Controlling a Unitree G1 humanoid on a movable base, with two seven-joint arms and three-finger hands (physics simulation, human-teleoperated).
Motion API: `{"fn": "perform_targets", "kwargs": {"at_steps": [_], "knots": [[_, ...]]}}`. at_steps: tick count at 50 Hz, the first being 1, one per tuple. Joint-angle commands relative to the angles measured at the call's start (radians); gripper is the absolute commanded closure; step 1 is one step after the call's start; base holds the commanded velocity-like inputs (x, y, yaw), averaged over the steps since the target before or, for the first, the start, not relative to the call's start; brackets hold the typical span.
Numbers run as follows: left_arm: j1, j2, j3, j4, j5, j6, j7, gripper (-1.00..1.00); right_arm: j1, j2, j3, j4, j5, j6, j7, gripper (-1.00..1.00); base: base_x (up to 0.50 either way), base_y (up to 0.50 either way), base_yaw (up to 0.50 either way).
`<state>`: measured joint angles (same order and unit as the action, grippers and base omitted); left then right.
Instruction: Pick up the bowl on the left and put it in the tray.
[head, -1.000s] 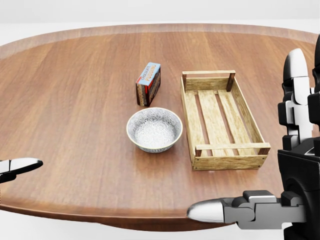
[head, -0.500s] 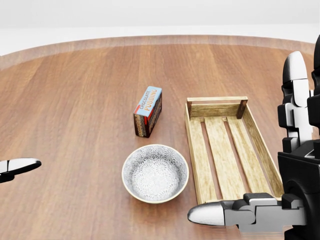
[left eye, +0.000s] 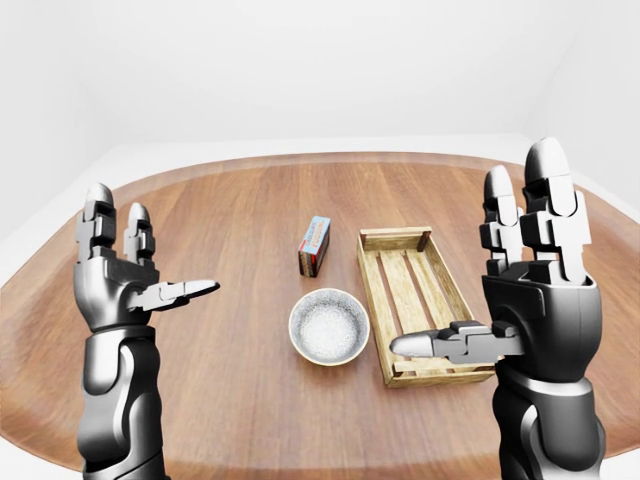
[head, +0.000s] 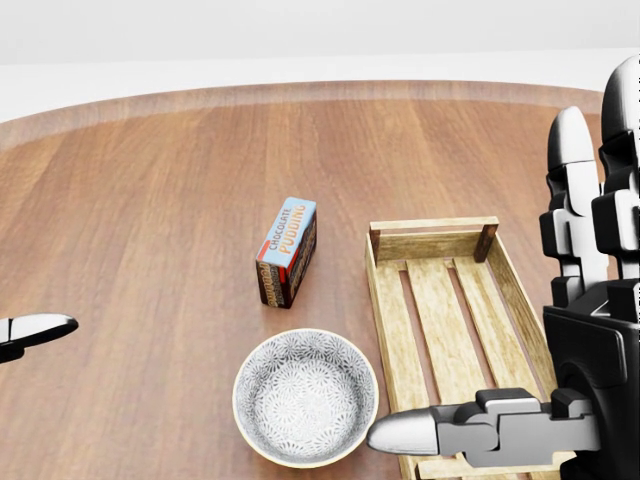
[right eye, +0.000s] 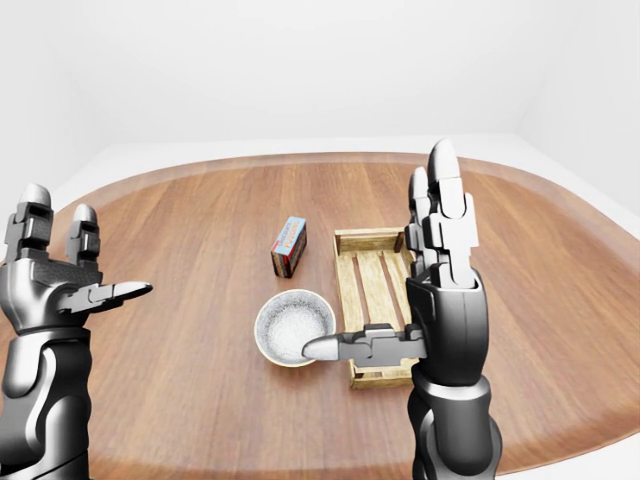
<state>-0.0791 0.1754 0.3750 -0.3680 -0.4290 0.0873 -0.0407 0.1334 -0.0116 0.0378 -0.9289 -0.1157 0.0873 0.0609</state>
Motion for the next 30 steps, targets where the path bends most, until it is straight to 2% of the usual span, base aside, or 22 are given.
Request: {"fn": "perform_targets", "kwargs": {"at_steps": [1,18,30], "knots": [[-0.002,0.003,0.002,0.0,-0.004,0.0,0.003,-1.0,-0.001,-0.002,-0.001,-0.002,-0.004,0.0,0.012,-1.0,0.0,0.0,0.0],[-0.002,0.005,0.008,0.002,-0.009,0.0,0.002,-1.0,-0.004,-0.033,0.081,0.054,-0.186,0.0,0.072,-1.0,0.0,0.0,0.0],[0.001,0.004,0.007,-0.004,-0.009,0.0,0.003,-1.0,0.048,-0.057,0.207,0.124,-0.316,0.0,0.121,-1.0,0.0,0.0,0.0]]}}
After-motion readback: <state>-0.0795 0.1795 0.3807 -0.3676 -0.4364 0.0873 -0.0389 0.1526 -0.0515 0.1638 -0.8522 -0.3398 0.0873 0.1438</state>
